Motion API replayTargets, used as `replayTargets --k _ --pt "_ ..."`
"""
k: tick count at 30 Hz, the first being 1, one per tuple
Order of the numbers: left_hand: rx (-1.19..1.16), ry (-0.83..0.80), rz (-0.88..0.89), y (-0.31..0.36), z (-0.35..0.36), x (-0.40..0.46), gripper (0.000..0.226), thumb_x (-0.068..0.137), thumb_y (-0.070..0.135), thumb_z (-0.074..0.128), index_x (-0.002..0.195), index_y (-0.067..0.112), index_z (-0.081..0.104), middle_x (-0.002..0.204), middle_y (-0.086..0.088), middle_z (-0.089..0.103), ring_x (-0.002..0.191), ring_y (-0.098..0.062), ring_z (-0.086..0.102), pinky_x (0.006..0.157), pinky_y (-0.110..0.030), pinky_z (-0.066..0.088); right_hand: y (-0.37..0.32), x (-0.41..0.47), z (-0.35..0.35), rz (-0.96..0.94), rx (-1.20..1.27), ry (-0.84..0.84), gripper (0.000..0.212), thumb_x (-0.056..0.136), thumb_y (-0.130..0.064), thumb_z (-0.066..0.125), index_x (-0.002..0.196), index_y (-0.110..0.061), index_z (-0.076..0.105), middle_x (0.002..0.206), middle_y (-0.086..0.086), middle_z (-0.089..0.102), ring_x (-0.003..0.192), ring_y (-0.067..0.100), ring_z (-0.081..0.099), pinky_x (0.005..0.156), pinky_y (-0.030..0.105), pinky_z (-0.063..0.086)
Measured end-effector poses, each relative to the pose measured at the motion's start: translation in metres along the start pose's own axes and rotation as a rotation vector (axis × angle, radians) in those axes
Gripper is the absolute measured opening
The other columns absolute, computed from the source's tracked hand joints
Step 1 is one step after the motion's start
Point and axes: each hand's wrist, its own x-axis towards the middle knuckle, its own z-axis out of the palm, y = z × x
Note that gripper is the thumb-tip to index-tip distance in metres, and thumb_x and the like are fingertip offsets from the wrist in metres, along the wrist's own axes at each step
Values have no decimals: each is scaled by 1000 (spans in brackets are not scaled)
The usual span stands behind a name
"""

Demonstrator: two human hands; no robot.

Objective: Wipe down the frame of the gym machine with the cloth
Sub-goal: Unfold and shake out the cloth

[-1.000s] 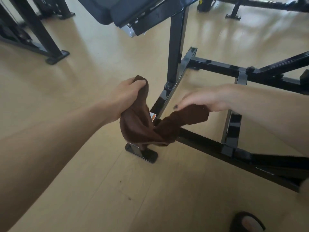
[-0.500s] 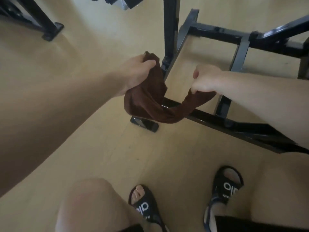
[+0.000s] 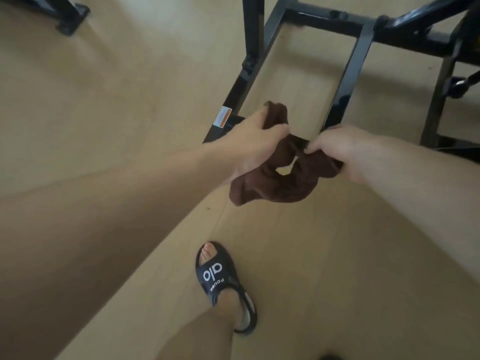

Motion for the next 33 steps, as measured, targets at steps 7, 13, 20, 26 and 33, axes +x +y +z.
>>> replayTargets --k 7,13,20,26,33 --pt "-134 -12 -219 29 48 -98 57 95 53 58 149 35 46 128 -1 65 112 -25 67 102 -43 53 54 -117 -45 -269 -4 -131 68 85 -1 68 144 -32 55 137 1 57 122 23 57 103 41 52" --pt "-132 -296 -161 130 61 -216 30 98 41 61 127 30 62 110 0 76 102 -19 73 90 -35 58 58 -266 -119 -385 -72 -316 96 81 -3 73 157 -37 26 136 -8 57 113 10 63 95 33 56" --pt "63 -297 -62 252 84 -325 33 89 17 62 121 25 61 95 3 72 92 -17 71 74 -32 54 53 -423 -208 -365 119 -325 106 82 -2 73 158 -48 14 118 -10 62 95 17 74 81 43 64" --pt "308 -154 151 344 88 -369 35 102 12 42 129 23 61 111 2 67 105 -19 62 99 -39 50 75 -518 -261 -243 215 -103 103 89 -15 75 155 -57 7 105 -33 44 94 14 69 75 42 65" --pt "216 -341 305 432 88 -394 26 108 23 45 127 27 62 111 1 71 107 -18 67 103 -40 51 100 -576 -316 88 -303 -165 72 100 -31 65 161 -28 27 150 7 51 117 23 63 87 31 58"
